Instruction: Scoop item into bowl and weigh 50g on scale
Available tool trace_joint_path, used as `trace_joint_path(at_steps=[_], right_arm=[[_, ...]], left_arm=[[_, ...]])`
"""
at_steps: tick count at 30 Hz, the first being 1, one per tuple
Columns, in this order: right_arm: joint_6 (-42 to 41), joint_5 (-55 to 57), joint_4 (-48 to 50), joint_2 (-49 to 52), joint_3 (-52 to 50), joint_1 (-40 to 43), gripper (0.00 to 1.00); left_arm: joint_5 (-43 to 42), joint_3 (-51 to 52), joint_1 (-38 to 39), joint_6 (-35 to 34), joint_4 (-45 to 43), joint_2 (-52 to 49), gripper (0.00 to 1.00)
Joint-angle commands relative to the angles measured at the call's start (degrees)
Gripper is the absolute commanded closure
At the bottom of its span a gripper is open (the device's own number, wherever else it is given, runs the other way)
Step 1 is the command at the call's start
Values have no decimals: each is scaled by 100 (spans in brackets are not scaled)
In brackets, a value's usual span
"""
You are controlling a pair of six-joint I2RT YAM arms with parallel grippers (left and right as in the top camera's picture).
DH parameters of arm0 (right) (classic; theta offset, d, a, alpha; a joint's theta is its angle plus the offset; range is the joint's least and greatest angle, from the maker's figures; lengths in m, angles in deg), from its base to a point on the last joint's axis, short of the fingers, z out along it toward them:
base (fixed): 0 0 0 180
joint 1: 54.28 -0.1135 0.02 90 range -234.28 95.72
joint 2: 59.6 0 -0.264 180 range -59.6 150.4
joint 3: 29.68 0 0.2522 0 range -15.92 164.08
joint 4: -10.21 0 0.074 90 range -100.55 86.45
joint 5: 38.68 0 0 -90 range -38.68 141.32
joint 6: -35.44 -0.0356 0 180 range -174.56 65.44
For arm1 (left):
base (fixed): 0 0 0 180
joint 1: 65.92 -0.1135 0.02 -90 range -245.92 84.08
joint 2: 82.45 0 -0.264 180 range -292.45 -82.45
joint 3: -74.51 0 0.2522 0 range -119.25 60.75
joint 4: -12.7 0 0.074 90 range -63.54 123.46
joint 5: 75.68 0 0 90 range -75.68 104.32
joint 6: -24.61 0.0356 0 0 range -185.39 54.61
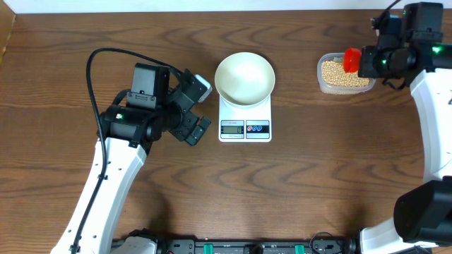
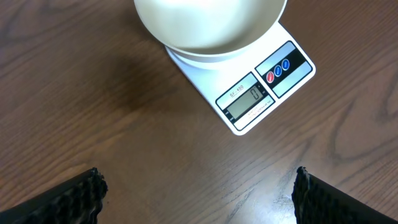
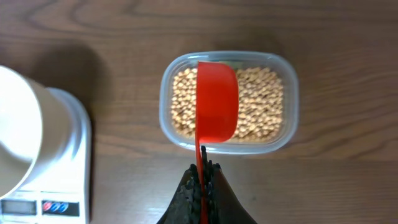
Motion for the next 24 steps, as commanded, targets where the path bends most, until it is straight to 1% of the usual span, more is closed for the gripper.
trace_joint_path(at_steps=[1, 3, 5, 12, 17, 24], right_arm=[[28, 765, 44, -33, 103, -4, 99], [66, 1043, 52, -24, 101, 33, 99], [269, 1169, 125, 9, 96, 79, 99], [619, 1119, 133, 304, 94, 122, 99], [629, 710, 127, 378, 94, 74, 99], [627, 761, 103, 382, 59, -85, 99]], left_arm=[[20, -15, -15, -52, 0, -33, 2], [22, -15, -15, -52, 0, -33, 2], [22, -15, -15, -52, 0, -33, 2], [22, -15, -15, -52, 0, -33, 2], [22, -15, -15, -52, 0, -33, 2], [20, -15, -15, -52, 0, -33, 2]])
